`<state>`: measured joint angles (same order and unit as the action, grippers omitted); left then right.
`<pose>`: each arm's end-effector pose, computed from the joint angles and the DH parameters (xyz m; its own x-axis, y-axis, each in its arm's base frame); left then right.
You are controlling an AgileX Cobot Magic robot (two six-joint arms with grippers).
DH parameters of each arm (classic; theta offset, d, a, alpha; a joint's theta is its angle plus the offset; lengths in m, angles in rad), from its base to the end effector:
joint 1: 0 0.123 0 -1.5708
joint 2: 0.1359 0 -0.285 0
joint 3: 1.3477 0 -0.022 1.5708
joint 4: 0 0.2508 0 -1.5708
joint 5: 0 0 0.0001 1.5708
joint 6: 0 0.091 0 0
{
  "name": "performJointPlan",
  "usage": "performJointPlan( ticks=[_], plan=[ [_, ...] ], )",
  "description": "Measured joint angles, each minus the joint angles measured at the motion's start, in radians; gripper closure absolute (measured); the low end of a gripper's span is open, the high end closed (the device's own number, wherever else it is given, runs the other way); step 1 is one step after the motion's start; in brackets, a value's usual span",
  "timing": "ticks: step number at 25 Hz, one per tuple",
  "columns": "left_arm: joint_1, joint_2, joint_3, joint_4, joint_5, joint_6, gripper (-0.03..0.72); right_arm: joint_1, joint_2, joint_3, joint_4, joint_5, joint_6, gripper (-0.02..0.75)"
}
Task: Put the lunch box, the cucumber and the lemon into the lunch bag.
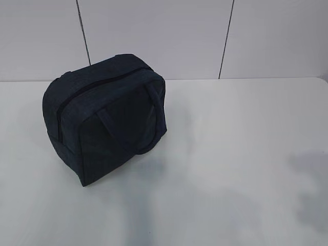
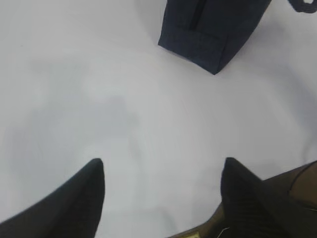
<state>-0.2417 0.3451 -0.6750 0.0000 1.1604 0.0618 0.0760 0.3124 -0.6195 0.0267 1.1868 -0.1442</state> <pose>0.0336 -0.0083 0.3149 -0.6410 0.2216 -0.7348 0.2795 0.9591 0.0455 0.0298 0.0045 0.2983 -0.6911 -0.1868 -0.6982 -0.1874 0.9793 -0.0765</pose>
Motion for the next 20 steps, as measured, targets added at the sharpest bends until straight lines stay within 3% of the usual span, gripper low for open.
performJointPlan(
  ticks=[8,20],
  plan=[
    [0.0,-0.063,0.142,0.0,-0.032,0.0,0.162,0.0,-0.059,0.116,-0.027,-0.026,0.005,0.163],
    [0.0,-0.065,0.148,-0.012,-0.052,-0.002,0.167,0.0,-0.059,0.121,-0.032,-0.044,0.006,0.162]
  ],
)
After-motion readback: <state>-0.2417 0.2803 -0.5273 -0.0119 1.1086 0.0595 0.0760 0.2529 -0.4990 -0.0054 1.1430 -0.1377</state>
